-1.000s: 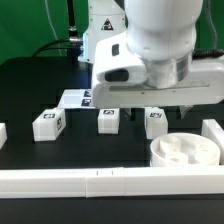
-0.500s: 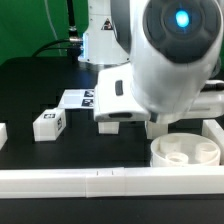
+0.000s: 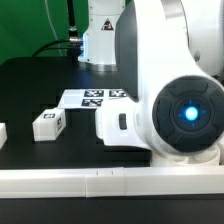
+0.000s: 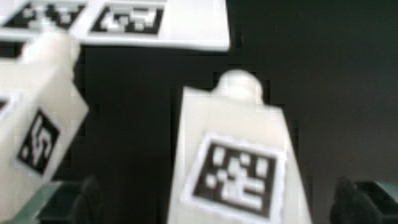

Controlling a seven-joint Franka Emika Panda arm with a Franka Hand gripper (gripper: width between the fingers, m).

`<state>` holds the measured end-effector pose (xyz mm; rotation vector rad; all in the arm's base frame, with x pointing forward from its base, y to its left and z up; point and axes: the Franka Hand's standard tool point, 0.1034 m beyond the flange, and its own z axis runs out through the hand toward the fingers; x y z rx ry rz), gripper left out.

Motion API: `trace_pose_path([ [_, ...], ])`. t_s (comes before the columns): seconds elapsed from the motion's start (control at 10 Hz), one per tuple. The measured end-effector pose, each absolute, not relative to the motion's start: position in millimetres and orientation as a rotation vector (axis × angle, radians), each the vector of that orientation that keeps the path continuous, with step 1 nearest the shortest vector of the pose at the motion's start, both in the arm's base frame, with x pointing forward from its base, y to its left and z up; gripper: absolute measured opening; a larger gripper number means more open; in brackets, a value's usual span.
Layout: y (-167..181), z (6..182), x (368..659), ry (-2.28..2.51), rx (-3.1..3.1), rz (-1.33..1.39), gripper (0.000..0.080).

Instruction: Assemble stool

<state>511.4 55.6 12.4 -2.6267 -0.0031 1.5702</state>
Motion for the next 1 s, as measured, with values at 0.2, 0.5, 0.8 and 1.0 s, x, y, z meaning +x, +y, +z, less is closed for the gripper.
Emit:
trace_pose_path([
  [0.2, 56, 7.4, 512, -0.011, -2.637, 1.544, 0.0381],
  [0.5, 58, 6.9, 513, -0.014, -2.645, 1.533, 0.0324],
  [0.8, 61, 29.5, 520, -0.035, -2.644, 1.523, 0.0324],
  [1.0, 62, 63.4, 524, -0.065, -2.628, 1.544, 0.0324],
])
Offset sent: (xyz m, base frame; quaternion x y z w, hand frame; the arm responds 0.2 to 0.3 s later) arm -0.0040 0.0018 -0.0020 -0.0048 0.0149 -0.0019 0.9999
